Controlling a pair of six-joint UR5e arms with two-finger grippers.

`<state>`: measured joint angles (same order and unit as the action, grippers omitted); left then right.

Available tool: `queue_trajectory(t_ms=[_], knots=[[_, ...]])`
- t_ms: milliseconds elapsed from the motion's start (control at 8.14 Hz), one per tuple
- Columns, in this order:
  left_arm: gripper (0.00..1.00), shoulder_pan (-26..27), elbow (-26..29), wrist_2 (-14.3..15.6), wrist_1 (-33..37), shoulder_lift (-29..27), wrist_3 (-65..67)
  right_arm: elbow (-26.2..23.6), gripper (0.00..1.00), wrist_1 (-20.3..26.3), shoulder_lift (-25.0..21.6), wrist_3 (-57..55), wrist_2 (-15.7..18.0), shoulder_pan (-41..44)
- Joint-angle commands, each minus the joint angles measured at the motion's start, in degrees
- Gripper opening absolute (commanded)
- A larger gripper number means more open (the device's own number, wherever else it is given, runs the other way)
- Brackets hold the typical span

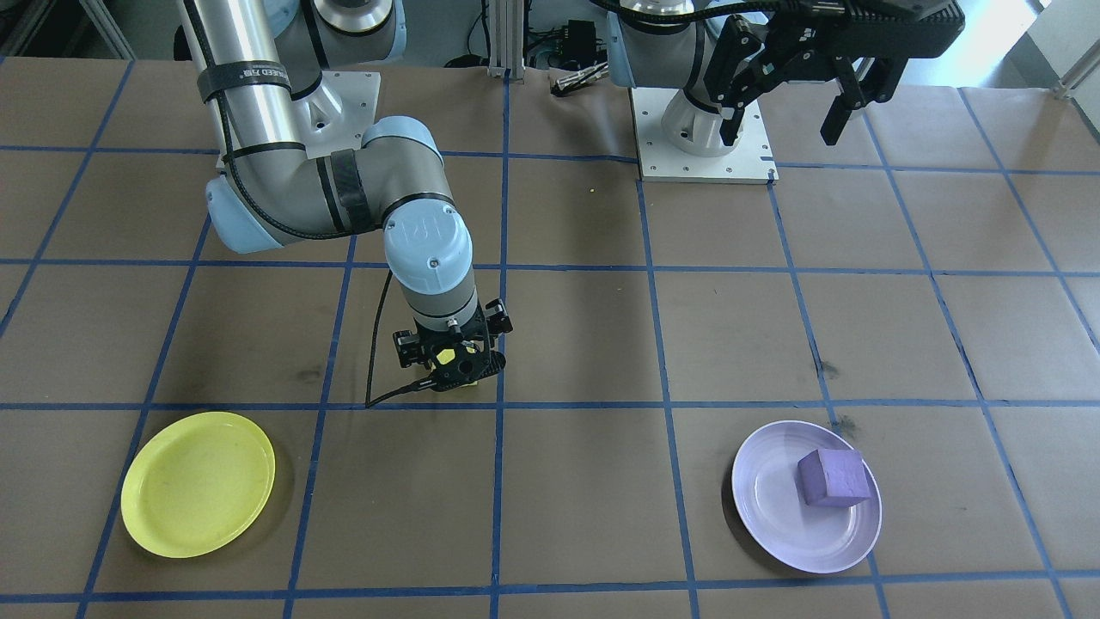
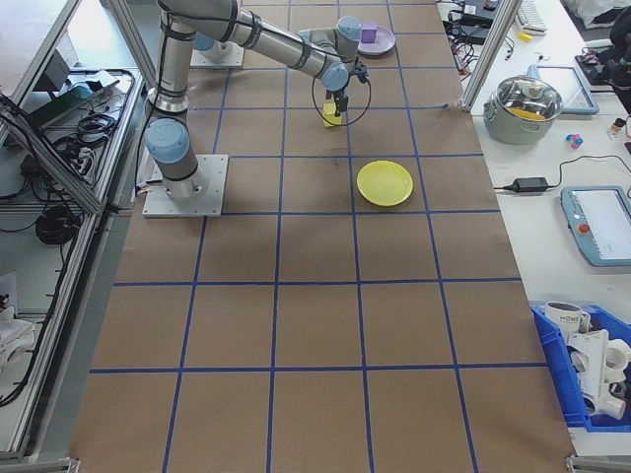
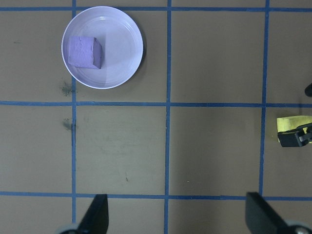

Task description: Sort blocks by color into plates

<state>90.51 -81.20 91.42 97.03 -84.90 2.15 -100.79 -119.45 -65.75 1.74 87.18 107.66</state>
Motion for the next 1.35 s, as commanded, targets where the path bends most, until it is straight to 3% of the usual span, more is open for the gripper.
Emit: queue_trajectory(t_ms=[0, 123, 246, 369, 615, 983, 1229], knots=[[1.0, 0.02, -0.1, -0.1, 0.0, -0.09, 0.05, -0.2, 1.0, -1.4, 1.06, 0.11, 0.36, 0.0], [1.0, 0.02, -0.1, -0.27, 0.0, 0.0, 0.05, -0.29, 1.0, -1.31, 1.06, 0.02, 0.36, 0.0], [1.0, 0.02, -0.1, -0.36, 0.0, 0.09, 0.05, -0.2, 0.72, -1.49, 1.23, 0.54, 0.53, 0.0], [1.0, 0.02, -0.1, -0.36, 0.0, 0.0, 0.13, -0.02, 0.27, -1.84, 1.23, 0.81, 0.71, -0.08], [1.0, 0.02, -0.1, -0.36, 0.0, 0.26, 0.13, 0.06, 0.0, -1.84, 1.06, 0.98, 0.89, -0.08], [1.0, 0.11, -0.19, -1.76, 0.0, 0.61, 0.13, 3.65, 0.0, -0.27, -2.96, 1.34, 3.69, -1.66], [1.0, 0.11, -0.19, -1.77, 0.0, 0.7, 0.13, 6.99, 0.0, 1.23, -5.52, 1.51, 3.61, -6.64]])
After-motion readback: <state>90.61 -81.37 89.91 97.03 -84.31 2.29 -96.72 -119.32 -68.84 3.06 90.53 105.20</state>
